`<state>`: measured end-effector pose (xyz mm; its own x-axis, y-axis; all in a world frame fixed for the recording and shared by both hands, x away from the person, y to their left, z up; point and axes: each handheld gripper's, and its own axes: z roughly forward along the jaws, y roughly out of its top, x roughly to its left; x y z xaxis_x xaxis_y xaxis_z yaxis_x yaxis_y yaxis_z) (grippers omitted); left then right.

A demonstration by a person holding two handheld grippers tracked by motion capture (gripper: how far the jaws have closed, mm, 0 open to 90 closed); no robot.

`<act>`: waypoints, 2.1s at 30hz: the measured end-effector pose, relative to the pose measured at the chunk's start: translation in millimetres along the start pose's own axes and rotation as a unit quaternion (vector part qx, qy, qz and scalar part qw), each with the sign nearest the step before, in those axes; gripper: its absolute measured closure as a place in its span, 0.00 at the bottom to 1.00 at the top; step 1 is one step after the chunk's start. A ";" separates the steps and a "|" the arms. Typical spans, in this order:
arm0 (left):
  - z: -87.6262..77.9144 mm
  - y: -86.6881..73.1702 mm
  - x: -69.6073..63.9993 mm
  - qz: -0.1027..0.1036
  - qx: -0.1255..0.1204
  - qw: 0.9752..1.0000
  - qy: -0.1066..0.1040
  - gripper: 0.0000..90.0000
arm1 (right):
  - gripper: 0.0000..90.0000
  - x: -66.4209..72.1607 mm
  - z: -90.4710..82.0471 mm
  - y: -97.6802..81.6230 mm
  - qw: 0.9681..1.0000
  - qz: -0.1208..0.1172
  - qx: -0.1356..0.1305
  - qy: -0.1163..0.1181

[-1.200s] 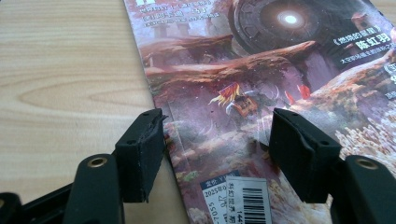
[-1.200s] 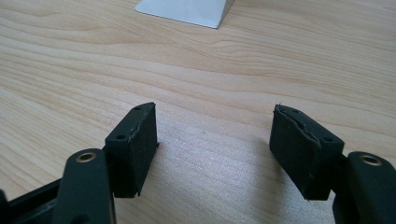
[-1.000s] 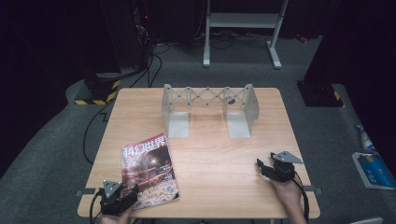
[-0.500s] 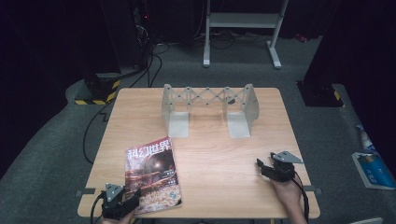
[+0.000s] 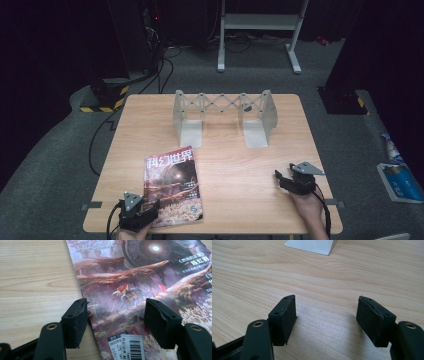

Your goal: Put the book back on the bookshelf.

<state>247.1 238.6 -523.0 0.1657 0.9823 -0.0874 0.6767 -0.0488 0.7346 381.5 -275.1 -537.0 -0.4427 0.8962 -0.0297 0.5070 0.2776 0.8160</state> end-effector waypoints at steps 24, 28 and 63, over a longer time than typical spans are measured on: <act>24.7 19.3 -41.5 0.019 0.009 0.999 -0.029 0.39 | 0.37 -0.2 0.5 0.4 1.000 0.000 0.001 0.003; 27.6 21.4 -46.9 0.016 0.009 0.999 -0.031 0.38 | 0.38 -0.2 0.8 1.1 1.000 -0.006 0.000 0.007; 58.1 45.1 -106.5 0.081 0.028 0.992 -0.095 0.33 | 0.38 0.7 -0.5 6.4 1.000 -0.005 0.026 0.014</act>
<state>301.7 121.2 -519.7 0.4037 0.9094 -0.1004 0.6678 -0.2179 0.7117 384.1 -272.8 -531.5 -0.4679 0.8835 -0.0215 0.5399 0.3050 0.7845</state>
